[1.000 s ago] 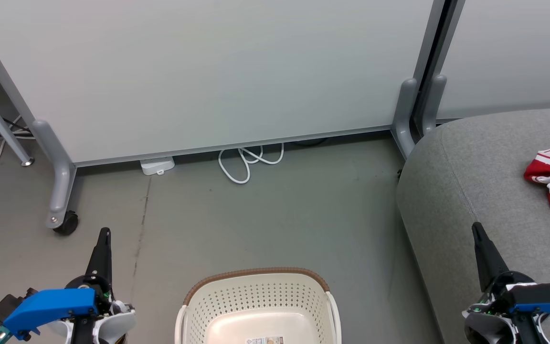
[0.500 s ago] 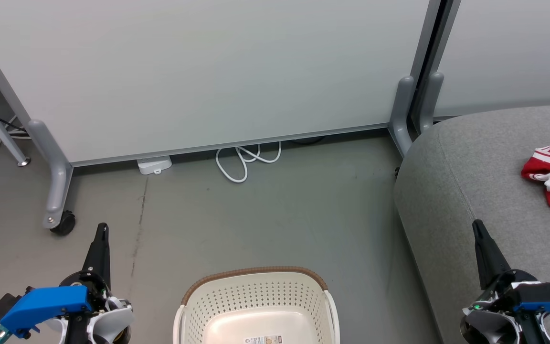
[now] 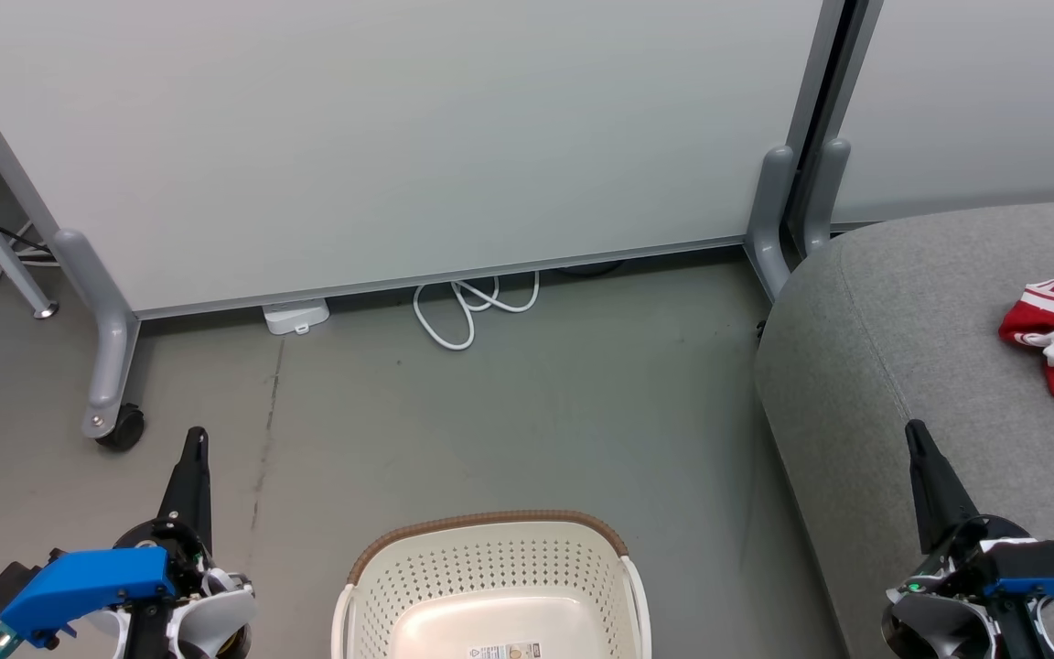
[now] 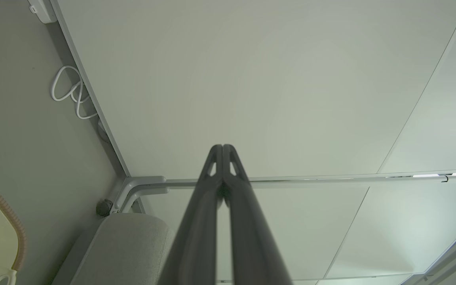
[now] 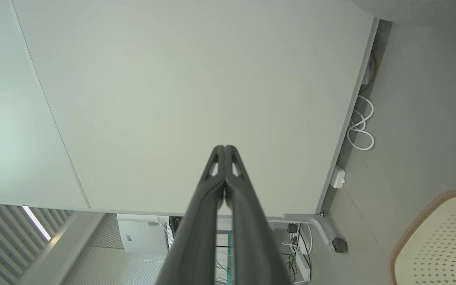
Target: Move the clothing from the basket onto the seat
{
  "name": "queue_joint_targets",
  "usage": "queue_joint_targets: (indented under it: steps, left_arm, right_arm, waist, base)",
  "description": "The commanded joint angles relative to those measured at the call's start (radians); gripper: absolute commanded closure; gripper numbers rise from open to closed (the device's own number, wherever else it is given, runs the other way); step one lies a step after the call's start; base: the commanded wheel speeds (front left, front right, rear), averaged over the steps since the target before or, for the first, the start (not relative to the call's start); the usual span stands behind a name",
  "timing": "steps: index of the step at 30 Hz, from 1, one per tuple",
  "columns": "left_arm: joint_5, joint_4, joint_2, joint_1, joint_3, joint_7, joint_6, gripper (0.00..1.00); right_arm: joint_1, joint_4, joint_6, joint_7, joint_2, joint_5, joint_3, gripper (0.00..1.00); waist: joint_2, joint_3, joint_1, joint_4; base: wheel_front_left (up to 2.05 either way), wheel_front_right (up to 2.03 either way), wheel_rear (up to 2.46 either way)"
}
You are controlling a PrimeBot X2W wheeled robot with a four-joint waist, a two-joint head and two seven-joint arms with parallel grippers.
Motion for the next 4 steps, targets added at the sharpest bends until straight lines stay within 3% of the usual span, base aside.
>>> queue_joint_targets:
  steps: [1, 4]
  left_arm:
    - [-0.002, -0.004, 0.000, -0.010, 0.002, 0.004, -0.004, 1.00]
    - [-0.002, -0.004, 0.000, -0.010, 0.002, 0.004, -0.004, 1.00]
  right_arm:
    - [-0.011, -0.003, 0.000, 0.003, 0.002, 0.002, -0.002, 1.00]
    - [-0.011, -0.003, 0.000, 0.003, 0.002, 0.002, -0.002, 1.00]
  waist:
    - [0.0000, 0.000, 0.0000, 0.000]
    - [0.0000, 0.000, 0.0000, 0.000]
  base:
    - [0.00, 0.00, 0.00]
    - [0.00, 0.00, 0.00]
